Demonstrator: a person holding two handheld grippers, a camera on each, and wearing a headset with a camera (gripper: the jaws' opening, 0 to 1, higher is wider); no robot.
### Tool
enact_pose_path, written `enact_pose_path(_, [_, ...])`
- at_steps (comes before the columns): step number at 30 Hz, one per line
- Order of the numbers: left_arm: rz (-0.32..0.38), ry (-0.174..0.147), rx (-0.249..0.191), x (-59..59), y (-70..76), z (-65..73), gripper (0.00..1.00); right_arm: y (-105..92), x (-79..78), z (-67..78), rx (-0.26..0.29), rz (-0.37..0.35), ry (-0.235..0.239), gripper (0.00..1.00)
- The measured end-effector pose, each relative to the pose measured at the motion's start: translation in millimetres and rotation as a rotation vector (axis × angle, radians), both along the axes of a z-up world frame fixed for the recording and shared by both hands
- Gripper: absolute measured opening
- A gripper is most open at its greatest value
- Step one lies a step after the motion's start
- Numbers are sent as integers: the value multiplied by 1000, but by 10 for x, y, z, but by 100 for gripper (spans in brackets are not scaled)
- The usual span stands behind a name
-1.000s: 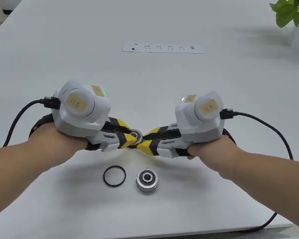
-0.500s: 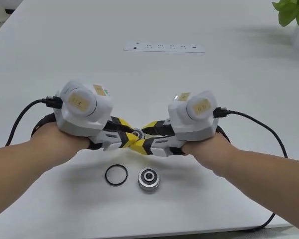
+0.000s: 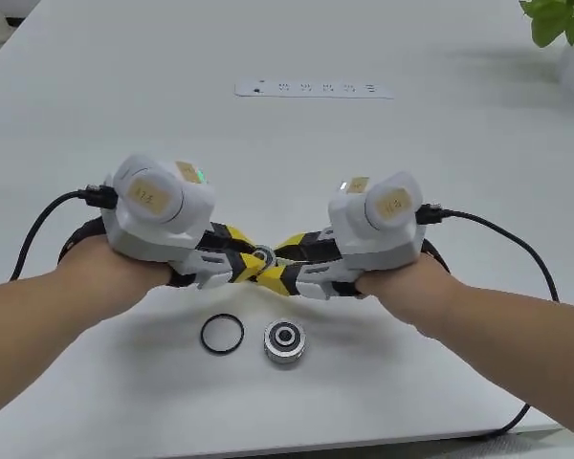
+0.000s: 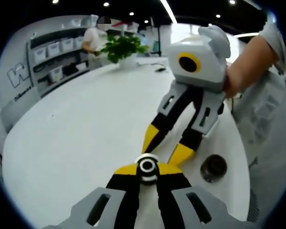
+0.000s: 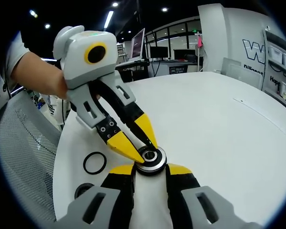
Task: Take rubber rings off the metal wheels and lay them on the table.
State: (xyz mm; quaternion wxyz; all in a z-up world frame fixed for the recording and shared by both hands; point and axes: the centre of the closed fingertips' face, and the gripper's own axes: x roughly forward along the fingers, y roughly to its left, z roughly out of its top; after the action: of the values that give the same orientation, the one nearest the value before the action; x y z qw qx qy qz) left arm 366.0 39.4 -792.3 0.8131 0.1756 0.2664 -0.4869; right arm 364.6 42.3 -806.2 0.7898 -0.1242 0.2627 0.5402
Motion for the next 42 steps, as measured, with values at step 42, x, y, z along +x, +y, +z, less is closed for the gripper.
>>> enact_pose_path(42, [25,7,11,-35,-7,-5,13,-190,26,1,128,-168,208,0])
